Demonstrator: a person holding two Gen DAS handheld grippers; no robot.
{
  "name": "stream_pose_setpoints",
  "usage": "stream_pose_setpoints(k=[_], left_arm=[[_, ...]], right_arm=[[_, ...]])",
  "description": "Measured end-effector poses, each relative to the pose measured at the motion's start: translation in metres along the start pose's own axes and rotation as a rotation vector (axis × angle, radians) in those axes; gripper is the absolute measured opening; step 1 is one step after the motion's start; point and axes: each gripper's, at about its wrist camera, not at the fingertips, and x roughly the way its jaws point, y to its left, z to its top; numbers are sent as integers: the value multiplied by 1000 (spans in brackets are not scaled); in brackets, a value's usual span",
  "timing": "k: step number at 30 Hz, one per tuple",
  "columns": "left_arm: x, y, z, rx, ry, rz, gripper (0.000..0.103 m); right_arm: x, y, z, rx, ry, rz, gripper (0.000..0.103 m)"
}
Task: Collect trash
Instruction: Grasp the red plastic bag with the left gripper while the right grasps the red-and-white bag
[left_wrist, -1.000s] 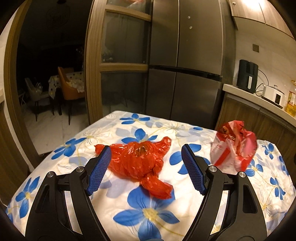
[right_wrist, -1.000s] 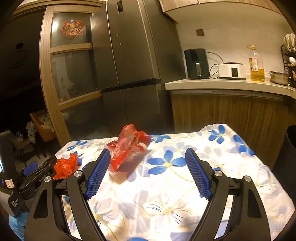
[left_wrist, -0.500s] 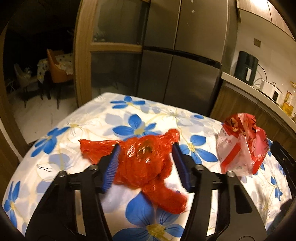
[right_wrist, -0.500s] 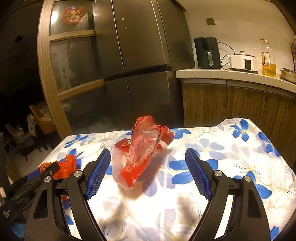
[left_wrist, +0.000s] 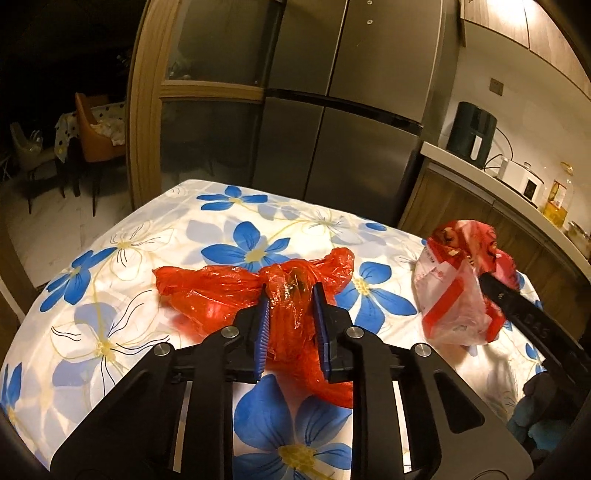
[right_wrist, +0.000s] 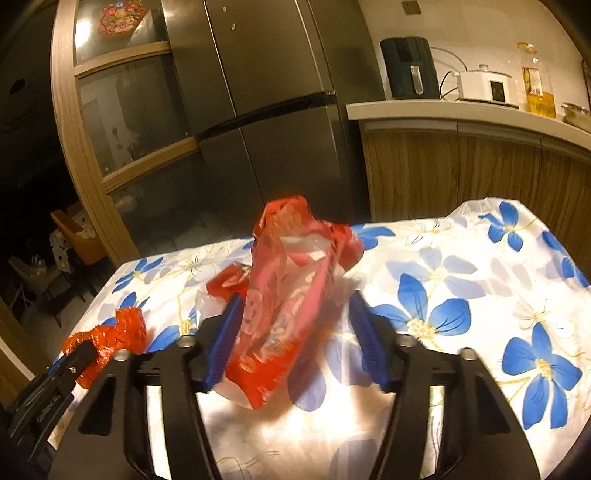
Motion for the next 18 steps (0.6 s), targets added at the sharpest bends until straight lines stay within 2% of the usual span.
stream_pose_setpoints(k=[6, 10, 18], left_arm=[[-5, -2, -1, 2, -11, -12, 18], [-13, -6, -2, 17, -30, -19, 17], [-30, -24, -5, 68, -56, -22, 17]], right_arm=[[3, -2, -1, 12, 26, 38, 11], [-2, -6, -1, 26, 20, 48, 4], [-35, -19, 3, 35, -37, 49, 3]])
